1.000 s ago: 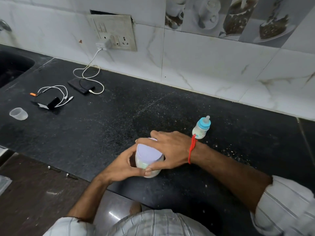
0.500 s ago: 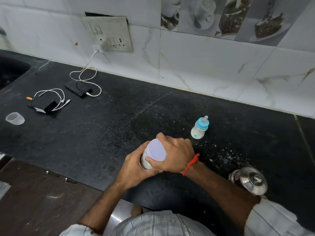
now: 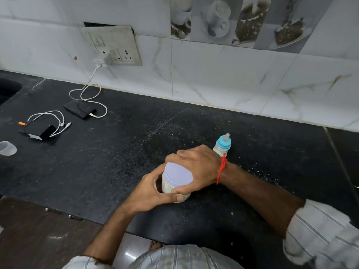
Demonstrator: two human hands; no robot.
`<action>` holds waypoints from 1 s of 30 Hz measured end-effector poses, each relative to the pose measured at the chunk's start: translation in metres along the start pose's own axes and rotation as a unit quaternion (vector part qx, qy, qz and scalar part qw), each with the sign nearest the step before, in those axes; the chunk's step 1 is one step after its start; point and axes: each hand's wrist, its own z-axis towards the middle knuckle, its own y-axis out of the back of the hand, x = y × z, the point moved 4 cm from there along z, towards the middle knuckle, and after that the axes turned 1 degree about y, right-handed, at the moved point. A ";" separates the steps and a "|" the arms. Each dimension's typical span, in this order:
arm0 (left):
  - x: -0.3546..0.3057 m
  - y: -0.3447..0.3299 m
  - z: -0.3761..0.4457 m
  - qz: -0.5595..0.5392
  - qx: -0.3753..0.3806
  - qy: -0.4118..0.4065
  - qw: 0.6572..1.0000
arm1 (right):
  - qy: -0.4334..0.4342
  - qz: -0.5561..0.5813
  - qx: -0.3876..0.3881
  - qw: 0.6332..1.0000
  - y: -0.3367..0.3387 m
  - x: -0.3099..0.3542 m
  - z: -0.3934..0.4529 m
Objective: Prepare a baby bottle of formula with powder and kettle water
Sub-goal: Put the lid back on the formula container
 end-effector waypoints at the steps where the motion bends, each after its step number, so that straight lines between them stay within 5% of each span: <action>1: -0.002 -0.001 0.000 0.008 -0.007 -0.004 1.000 | -0.008 -0.020 -0.017 1.000 -0.001 0.000 -0.001; 4: -0.005 -0.002 0.002 0.025 -0.063 -0.010 0.998 | -0.101 -0.032 -0.063 0.992 -0.007 0.004 -0.002; 8: -0.009 -0.009 0.003 0.041 -0.158 -0.019 0.986 | -0.337 0.020 -0.045 0.940 -0.023 0.008 0.003; 11: -0.013 -0.019 0.004 0.036 -0.210 -0.014 0.977 | -0.397 0.036 -0.010 0.917 -0.026 0.014 0.009; 17: -0.007 -0.007 0.004 0.052 -0.223 -0.006 0.973 | -0.394 0.141 0.101 0.902 -0.013 0.012 -0.004; 24: 0.006 0.014 0.009 0.043 -0.235 0.003 0.971 | -0.299 0.218 -0.173 0.913 0.018 -0.007 -0.010; 28: 0.003 0.009 0.011 0.036 -0.208 -0.010 0.977 | -0.251 0.294 0.009 0.922 -0.004 -0.003 0.000; 30: 0.002 0.008 0.012 0.036 -0.208 -0.011 0.977 | -0.278 0.248 -0.022 0.928 -0.004 -0.007 -0.001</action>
